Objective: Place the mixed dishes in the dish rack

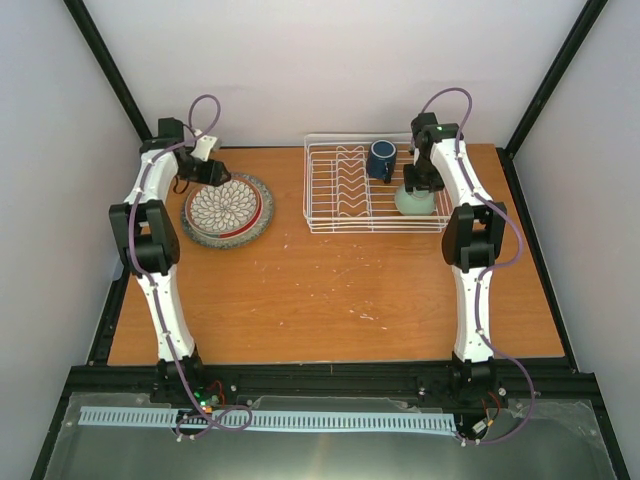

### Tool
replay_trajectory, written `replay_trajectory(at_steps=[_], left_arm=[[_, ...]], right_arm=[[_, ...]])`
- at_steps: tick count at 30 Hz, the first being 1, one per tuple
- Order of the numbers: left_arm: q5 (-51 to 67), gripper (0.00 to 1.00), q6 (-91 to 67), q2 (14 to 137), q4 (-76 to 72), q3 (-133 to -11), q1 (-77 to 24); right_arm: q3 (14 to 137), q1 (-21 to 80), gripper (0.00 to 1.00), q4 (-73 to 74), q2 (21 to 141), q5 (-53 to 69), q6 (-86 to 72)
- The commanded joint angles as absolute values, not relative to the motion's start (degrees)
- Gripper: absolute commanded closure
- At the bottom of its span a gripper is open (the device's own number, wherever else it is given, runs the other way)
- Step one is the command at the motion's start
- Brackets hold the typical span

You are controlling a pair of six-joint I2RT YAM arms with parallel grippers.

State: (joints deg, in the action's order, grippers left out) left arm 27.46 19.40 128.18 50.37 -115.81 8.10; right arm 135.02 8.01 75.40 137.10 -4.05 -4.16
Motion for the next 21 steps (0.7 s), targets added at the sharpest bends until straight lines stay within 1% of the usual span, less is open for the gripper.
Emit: replay_trajectory(at_steps=[1, 4, 7, 9, 10, 13, 17, 19, 21], left_arm=[[25.1, 0.41, 19.2, 124.3, 52.1, -115.4, 10.4], [23.2, 0.41, 19.0, 122.9, 52.0, -113.7, 11.7], [21.0, 0.41, 18.6, 121.5, 51.4, -111.9, 12.9], [20.1, 0.41, 18.4, 120.1, 49.9, -109.9, 13.5], [18.8, 0.41, 18.0, 119.3, 48.6, -108.7, 13.7], [16.4, 0.4, 16.8, 116.9, 45.4, -105.9, 14.2], [14.8, 0.39, 15.2, 117.0, 45.7, -106.5, 14.4], [14.6, 0.42, 15.1, 117.6, 47.4, -107.1, 14.3], [13.7, 0.47, 15.1, 118.3, 49.2, -107.3, 14.3]], right_arm=[[135.4, 8.0, 0.46, 77.3, 139.6, -7.2, -5.1], [135.5, 8.0, 0.4, 76.9, 139.1, -8.1, -5.7], [135.0, 8.0, 0.38, 76.0, 137.8, -9.0, -6.2], [133.8, 8.0, 0.32, 74.8, 136.5, -9.1, -6.3], [133.0, 8.0, 0.31, 74.1, 135.8, -8.9, -6.2], [130.1, 8.0, 0.3, 71.9, 133.6, -8.5, -6.1], [127.1, 8.1, 0.3, 68.6, 129.7, -8.0, -6.0], [125.7, 8.1, 0.3, 65.6, 126.7, -8.4, -5.9], [122.5, 8.3, 0.3, 62.4, 123.2, -9.6, -5.9]])
